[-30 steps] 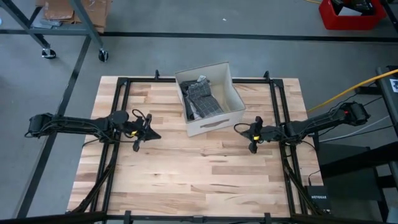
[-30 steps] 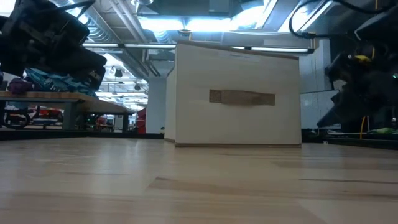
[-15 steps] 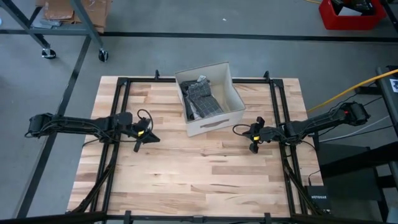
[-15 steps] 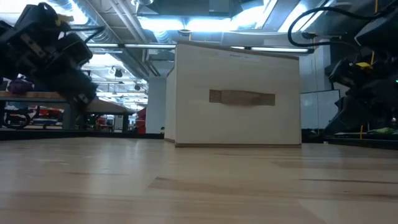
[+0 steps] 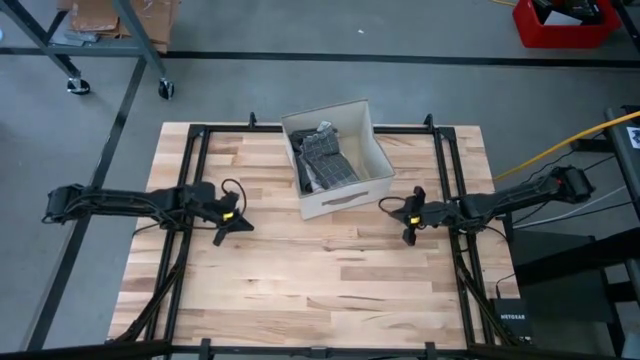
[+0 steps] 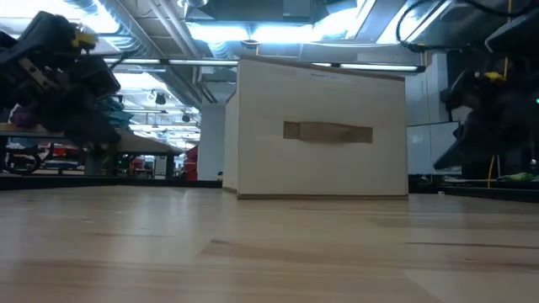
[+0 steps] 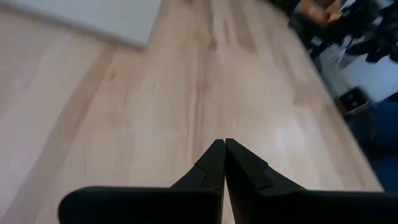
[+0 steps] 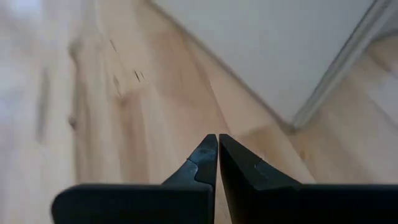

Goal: Fold towel
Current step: Return to Home Position

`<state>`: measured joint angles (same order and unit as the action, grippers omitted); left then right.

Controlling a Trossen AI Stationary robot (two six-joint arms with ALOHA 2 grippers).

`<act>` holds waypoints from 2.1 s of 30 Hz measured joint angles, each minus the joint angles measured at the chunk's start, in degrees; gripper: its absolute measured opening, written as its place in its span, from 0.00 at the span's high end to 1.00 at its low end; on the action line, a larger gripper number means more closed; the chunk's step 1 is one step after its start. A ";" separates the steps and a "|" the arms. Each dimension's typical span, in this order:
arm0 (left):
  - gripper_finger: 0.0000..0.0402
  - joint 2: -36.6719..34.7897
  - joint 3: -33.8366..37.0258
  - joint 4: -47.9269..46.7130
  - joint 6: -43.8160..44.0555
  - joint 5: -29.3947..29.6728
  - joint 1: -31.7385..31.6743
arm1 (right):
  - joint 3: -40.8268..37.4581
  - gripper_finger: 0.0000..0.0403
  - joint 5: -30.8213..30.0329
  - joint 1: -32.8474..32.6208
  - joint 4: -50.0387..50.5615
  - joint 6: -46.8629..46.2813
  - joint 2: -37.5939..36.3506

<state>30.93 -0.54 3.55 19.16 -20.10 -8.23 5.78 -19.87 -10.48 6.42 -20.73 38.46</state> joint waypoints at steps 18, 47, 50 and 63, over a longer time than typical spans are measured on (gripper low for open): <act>0.99 -29.09 0.00 -0.02 -0.02 0.02 0.00 | 0.00 0.95 -0.01 0.00 -0.21 0.00 -21.24; 0.99 -30.68 0.00 -0.04 -0.02 0.02 0.00 | 0.04 0.95 -0.03 0.00 0.30 0.00 -38.34; 0.99 -30.68 0.00 -0.04 -0.02 0.02 0.00 | 0.04 0.95 -0.03 0.00 1.32 0.00 -38.32; 0.99 -30.68 0.00 -0.07 -0.02 0.00 0.00 | 0.04 0.95 -0.03 0.00 1.23 0.00 -38.19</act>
<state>0.25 -0.54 3.49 19.14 -20.10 -8.23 5.82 -19.90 -10.48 7.65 -20.73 0.27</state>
